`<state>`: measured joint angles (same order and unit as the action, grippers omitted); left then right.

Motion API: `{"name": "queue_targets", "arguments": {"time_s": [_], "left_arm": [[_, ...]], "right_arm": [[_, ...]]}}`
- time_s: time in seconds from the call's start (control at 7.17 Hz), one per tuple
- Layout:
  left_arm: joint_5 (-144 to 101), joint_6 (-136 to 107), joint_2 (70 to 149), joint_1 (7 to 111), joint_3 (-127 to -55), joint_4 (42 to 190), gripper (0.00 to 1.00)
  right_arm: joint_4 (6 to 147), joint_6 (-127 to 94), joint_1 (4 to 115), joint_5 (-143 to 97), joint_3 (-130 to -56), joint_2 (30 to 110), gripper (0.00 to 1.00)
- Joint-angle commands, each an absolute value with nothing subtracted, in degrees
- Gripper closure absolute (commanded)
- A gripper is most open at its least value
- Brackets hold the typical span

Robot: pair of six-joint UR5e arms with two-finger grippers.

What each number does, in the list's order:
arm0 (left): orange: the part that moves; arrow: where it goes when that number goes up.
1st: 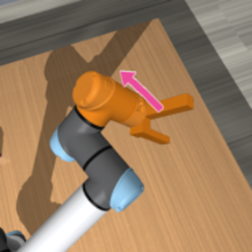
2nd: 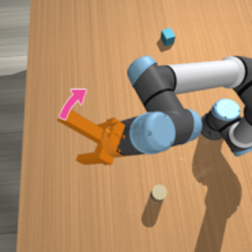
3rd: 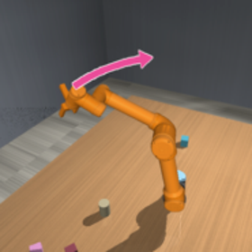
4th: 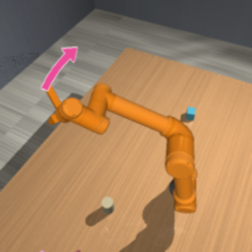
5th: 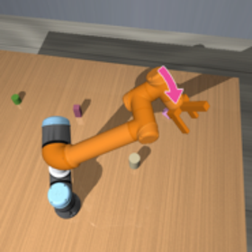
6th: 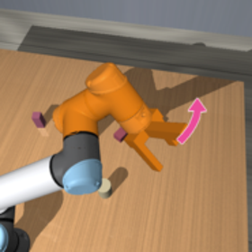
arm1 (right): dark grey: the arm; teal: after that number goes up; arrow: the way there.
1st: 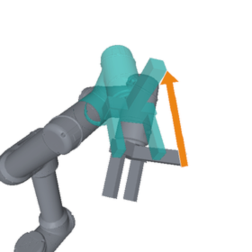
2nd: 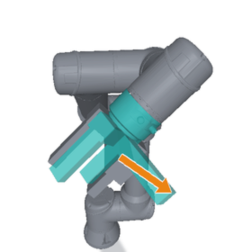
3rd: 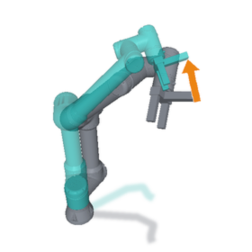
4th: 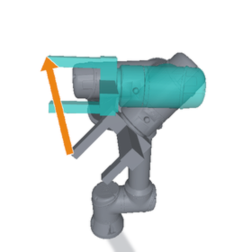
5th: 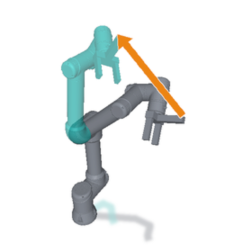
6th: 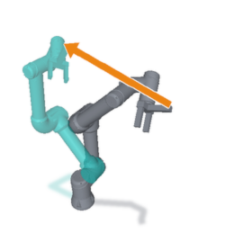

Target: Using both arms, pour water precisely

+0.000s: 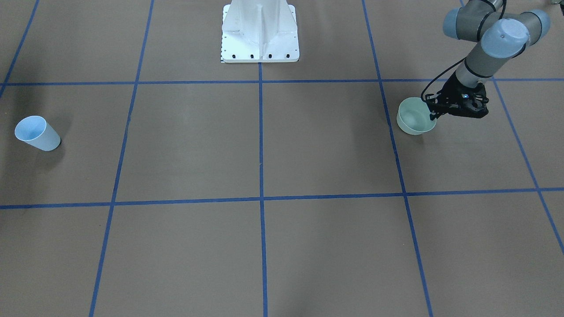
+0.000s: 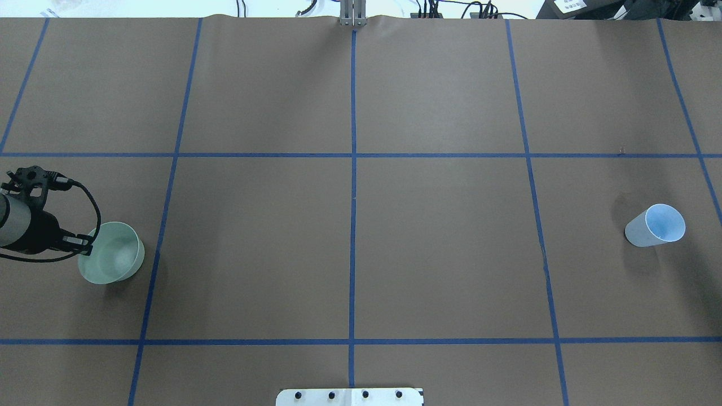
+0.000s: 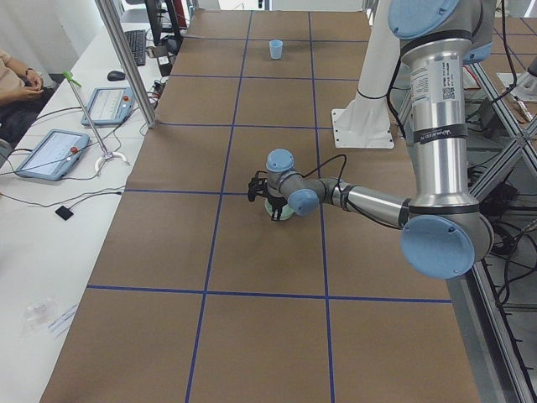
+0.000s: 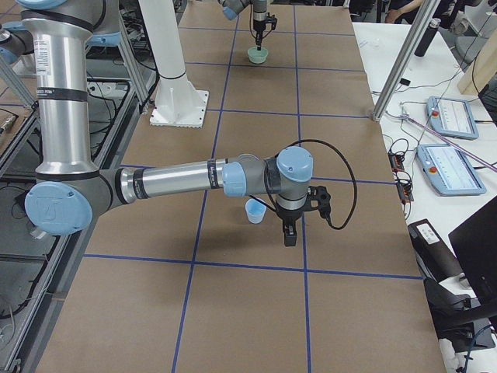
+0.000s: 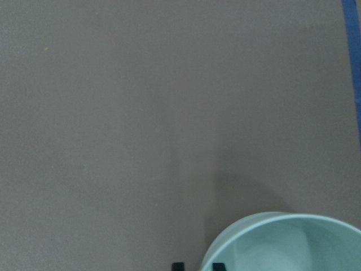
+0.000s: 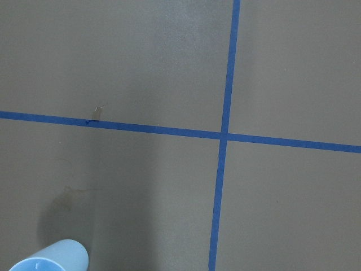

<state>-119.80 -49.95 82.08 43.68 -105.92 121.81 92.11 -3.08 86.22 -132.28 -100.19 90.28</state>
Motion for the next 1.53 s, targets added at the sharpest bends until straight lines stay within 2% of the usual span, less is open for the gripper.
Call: {"name": "queue_targets", "arguments": {"time_s": [0.0,0.28,0.56,0.84,1.12,1.39], "left_arm": [[-127.0,-50.1,82.1,44.2,-110.5,121.0,1.00],[-127.4,-52.4,83.6,44.4,-114.3,118.8,1.00],[-127.3,-65.0,93.3,43.9,-112.9,116.7,1.00],[-126.6,-67.4,108.1,43.7,-112.0,100.1,1.00],[-124.6,-70.3,121.0,42.5,-102.9,96.2,1.00],[-118.4,-75.6,132.0,36.9,-92.8,96.4,1.00]], "right_arm": [[92.1,-3.1,86.2,-132.3,-100.2,90.3,0.00],[92.1,-3.1,86.2,-132.3,-100.2,90.3,0.00],[92.1,-3.1,86.2,-132.3,-100.2,90.3,0.00],[92.1,-3.1,86.2,-132.3,-100.2,90.3,0.00],[92.1,-3.1,86.2,-132.3,-100.1,90.3,0.00],[92.1,-3.1,86.2,-132.3,-100.1,90.2,0.00]]}}
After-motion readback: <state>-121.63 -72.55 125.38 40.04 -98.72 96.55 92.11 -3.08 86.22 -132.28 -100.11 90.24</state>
